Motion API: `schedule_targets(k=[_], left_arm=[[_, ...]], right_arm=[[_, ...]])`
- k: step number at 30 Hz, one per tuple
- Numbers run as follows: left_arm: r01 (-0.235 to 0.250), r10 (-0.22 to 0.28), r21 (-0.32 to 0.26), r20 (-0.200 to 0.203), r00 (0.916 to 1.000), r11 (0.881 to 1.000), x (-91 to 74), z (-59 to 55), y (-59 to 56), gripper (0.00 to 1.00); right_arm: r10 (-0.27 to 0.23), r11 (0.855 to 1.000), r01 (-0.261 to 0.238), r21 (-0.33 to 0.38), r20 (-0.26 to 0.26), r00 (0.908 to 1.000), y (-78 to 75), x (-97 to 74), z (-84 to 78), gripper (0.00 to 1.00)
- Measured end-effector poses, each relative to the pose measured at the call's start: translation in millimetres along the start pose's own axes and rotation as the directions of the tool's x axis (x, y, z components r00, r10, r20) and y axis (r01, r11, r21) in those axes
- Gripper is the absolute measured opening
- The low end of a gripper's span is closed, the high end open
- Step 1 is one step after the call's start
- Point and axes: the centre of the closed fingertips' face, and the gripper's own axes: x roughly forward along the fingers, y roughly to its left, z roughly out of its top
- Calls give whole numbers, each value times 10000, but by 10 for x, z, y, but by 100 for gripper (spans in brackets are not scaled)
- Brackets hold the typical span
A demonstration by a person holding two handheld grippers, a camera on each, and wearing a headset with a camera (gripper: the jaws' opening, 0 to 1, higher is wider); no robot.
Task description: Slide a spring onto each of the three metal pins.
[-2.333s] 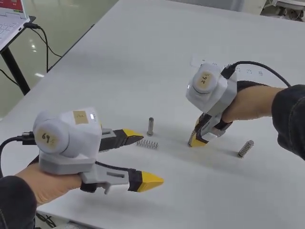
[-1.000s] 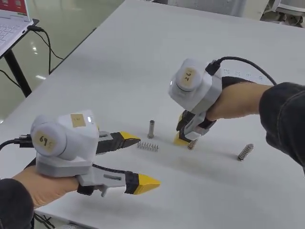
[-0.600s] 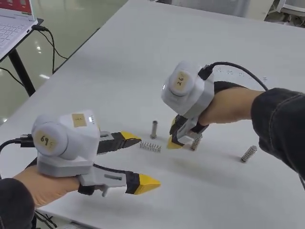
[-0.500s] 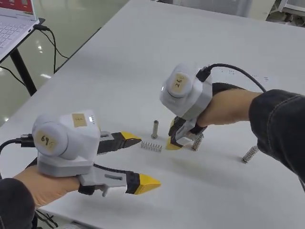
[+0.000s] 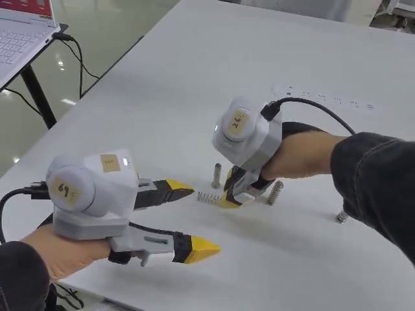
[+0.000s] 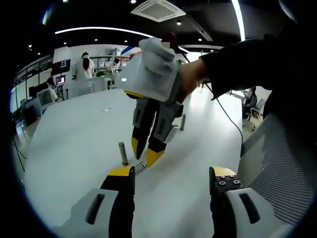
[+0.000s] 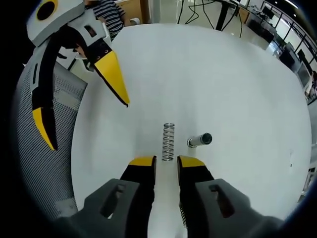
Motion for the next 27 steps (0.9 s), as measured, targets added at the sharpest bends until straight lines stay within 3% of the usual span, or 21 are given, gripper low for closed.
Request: schedule_targets(k=[27], left_arm=[[-143, 142, -139, -113, 9998, 9998, -54, -85, 40, 58]], right_arm=[[137, 9997, -139, -200, -127, 9998, 64, 151, -45, 13]])
